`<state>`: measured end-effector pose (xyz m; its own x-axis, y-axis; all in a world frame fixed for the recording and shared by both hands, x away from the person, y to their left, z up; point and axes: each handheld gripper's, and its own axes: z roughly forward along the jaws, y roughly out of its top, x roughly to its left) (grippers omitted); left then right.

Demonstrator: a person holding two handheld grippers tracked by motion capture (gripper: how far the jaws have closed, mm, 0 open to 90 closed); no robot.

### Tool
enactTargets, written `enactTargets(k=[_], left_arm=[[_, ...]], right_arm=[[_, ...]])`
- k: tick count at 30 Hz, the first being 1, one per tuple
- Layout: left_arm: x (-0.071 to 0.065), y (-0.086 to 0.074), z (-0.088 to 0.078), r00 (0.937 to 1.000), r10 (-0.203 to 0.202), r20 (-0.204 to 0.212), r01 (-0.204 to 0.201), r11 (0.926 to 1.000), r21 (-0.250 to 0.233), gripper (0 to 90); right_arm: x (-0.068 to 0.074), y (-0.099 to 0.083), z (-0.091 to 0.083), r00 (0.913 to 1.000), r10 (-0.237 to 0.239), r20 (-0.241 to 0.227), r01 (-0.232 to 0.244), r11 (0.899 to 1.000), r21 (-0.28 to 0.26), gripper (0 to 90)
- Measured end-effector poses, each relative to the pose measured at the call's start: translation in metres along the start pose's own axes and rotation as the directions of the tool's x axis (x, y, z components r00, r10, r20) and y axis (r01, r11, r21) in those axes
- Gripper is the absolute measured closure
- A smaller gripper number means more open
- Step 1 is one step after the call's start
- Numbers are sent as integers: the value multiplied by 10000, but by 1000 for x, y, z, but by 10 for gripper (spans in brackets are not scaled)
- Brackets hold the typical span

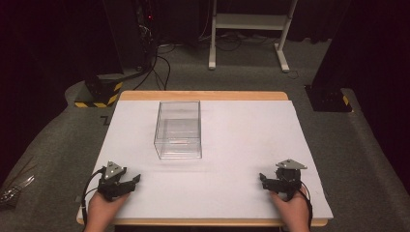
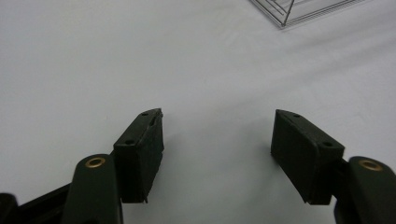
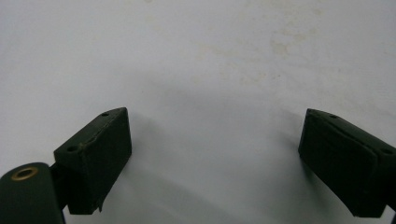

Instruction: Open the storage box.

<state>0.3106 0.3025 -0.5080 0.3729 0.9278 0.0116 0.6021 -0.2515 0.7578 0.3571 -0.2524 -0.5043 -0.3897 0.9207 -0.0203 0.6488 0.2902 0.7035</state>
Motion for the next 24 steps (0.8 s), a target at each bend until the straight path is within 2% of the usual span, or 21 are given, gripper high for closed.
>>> enactTargets(k=[1,8,11,14,21,23,24], left_arm=[[0,0,0,9999,122,-28,-122,9999,21,350],[0,1,-1,9997,2,-260,0,10000,84,309],[0,1,-3,9999,-144,-66,144,9999,27,305],[-2,2,-6,9998,-28,190,30,9999,-109,279],[-8,7,-11,9988,-4,491,27,9989,-478,254],[-9,8,-12,9977,-60,670,104,9978,-652,249],[-9,9,-12,9958,-164,901,232,9969,-750,243]], right_arm=[[0,0,0,10000,1,1,-1,10000,-1,95],[0,0,0,10000,1,0,-1,10000,0,95],[0,0,0,10000,6,-2,-6,10000,0,95],[0,0,0,10000,-3,1,3,10000,-5,95],[0,0,0,10000,4,-1,-4,10000,-1,95],[0,0,0,10000,0,0,0,10000,0,95],[0,0,0,10000,2,-4,-2,10000,0,95]])
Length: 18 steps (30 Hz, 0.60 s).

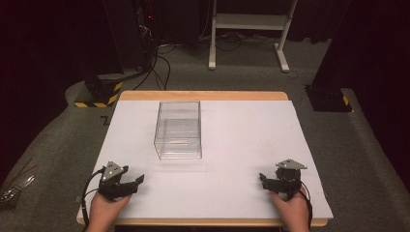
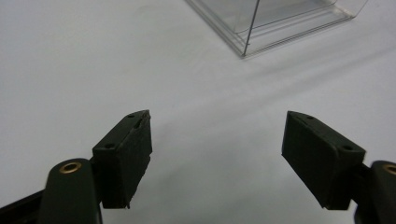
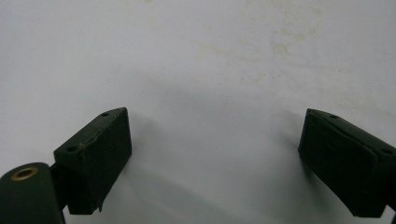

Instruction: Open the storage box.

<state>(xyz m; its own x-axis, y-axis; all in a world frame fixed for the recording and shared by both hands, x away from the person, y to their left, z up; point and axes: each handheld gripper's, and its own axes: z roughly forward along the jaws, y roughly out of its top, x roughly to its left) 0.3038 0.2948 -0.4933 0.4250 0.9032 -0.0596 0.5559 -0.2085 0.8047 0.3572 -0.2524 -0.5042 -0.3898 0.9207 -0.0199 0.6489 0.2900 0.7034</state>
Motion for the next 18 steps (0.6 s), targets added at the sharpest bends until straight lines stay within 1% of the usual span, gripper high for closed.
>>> enactTargets(k=[1,4,5,7,9,11,13,14,15,16,18], left_arm=[[0,0,0,10000,0,0,0,10000,0,241],[-3,2,0,9996,-17,288,23,9998,-208,225],[-3,2,0,9996,-17,288,23,9998,-208,224],[-5,4,0,9986,21,521,-11,9998,-188,217],[-8,6,1,9981,15,608,-4,9999,-172,210],[-11,8,2,9972,100,741,-90,9999,-133,196],[-15,10,3,9965,130,823,-121,9999,-114,166],[-16,12,4,9955,239,915,-233,9997,-80,150],[-18,14,5,9930,74,1175,-62,9999,-107,145],[-18,14,5,9930,74,1175,-62,9999,-107,143],[-18,16,5,9882,-164,1520,205,9995,-255,142]], right_arm=[[0,0,0,10000,-1,5,1,10000,1,95],[0,0,0,10000,6,3,-6,10000,8,95],[0,0,0,10000,6,3,-6,10000,8,95],[0,0,0,10000,-4,4,4,10000,0,95],[0,0,0,10000,-4,7,4,10000,1,95],[0,0,0,10000,-5,3,5,10000,2,95],[0,0,0,10000,-8,8,8,10000,-1,95],[0,0,0,10000,-7,2,7,10000,-1,95],[0,0,0,10000,-9,3,9,10000,-2,95],[0,0,0,10000,-9,3,9,10000,-2,95],[0,0,0,10000,2,4,-2,10000,6,95]])
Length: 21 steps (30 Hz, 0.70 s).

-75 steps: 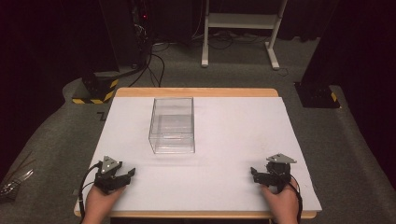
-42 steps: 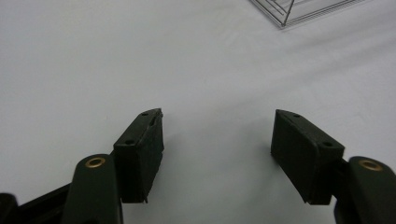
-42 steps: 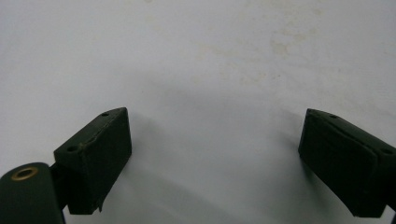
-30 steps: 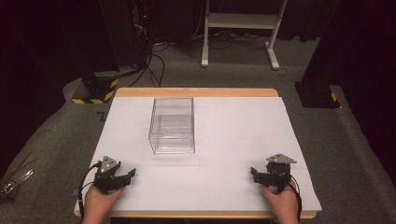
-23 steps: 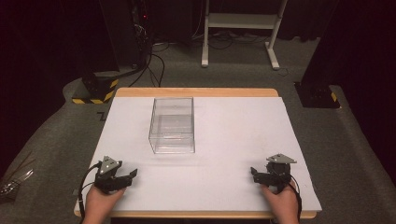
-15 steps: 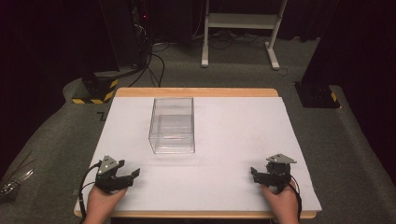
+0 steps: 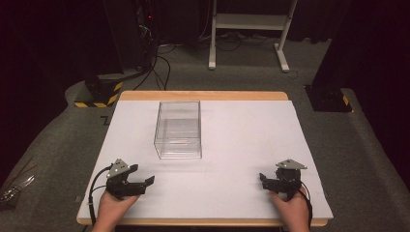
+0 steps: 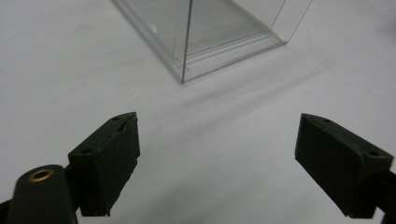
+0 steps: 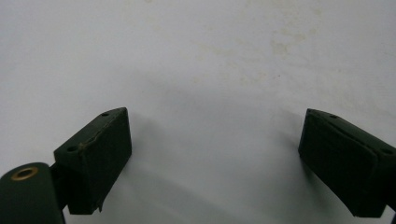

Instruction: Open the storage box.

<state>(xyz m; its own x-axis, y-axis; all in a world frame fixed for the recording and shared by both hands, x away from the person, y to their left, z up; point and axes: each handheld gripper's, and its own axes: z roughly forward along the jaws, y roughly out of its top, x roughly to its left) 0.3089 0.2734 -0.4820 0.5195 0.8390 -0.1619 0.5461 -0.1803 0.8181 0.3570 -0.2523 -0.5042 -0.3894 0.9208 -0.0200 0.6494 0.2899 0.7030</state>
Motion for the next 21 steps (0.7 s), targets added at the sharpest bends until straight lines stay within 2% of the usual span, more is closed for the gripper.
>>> enactTargets(k=[3,6,11,16,21], left_arm=[[1,4,0,9996,-142,238,146,9997,-175,142],[0,11,0,9997,78,246,-70,9995,-294,131],[-2,21,4,9995,100,296,-88,9992,-402,84],[-9,31,11,9985,343,436,-324,9986,-423,69],[-14,37,17,9960,341,823,-302,9984,-473,68]], right_arm=[[0,0,0,10000,-11,-2,11,10000,-7,95],[0,0,0,10000,-16,3,16,10000,-9,95],[0,0,0,10000,-3,0,3,10000,1,96],[0,0,0,10000,-8,10,8,10000,-3,96],[0,0,0,10000,-33,18,33,10000,7,97]])
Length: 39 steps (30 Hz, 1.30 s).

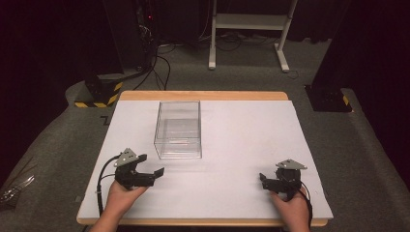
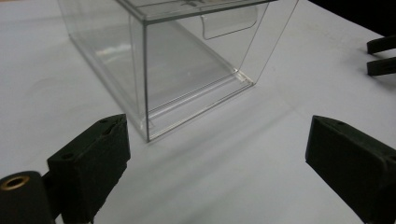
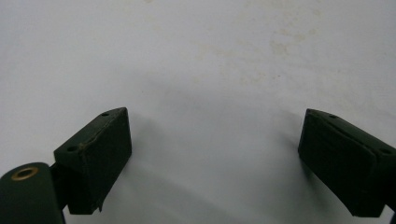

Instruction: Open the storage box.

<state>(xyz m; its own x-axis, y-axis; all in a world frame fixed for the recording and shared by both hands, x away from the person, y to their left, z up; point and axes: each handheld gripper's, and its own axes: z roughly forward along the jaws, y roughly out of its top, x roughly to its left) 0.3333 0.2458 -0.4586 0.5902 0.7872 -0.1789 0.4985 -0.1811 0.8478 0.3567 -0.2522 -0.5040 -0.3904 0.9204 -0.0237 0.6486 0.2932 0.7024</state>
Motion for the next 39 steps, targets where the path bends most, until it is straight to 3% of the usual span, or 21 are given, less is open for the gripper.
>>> enactTargets(k=[13,28,31,34,36,39], left_arm=[[-13,13,25,9973,55,732,-51,10000,-54,86],[-9,19,44,9980,-56,624,71,9997,-230,109],[-9,24,47,9985,236,485,-230,9997,-129,120],[-8,29,48,9982,265,536,-254,9995,-211,123],[-4,29,49,9980,27,635,-6,9994,-342,136],[-4,28,52,9978,165,643,-142,9992,-368,145]], right_arm=[[0,0,0,10000,-11,11,11,10000,-6,99],[0,0,0,10000,5,18,-5,10000,-4,100],[0,0,0,10000,6,19,-6,10000,-3,100],[0,0,0,10000,-10,24,10,10000,-9,100],[0,0,0,10000,-9,22,9,10000,-9,101],[0,0,0,10000,-11,24,11,10000,-11,101]])
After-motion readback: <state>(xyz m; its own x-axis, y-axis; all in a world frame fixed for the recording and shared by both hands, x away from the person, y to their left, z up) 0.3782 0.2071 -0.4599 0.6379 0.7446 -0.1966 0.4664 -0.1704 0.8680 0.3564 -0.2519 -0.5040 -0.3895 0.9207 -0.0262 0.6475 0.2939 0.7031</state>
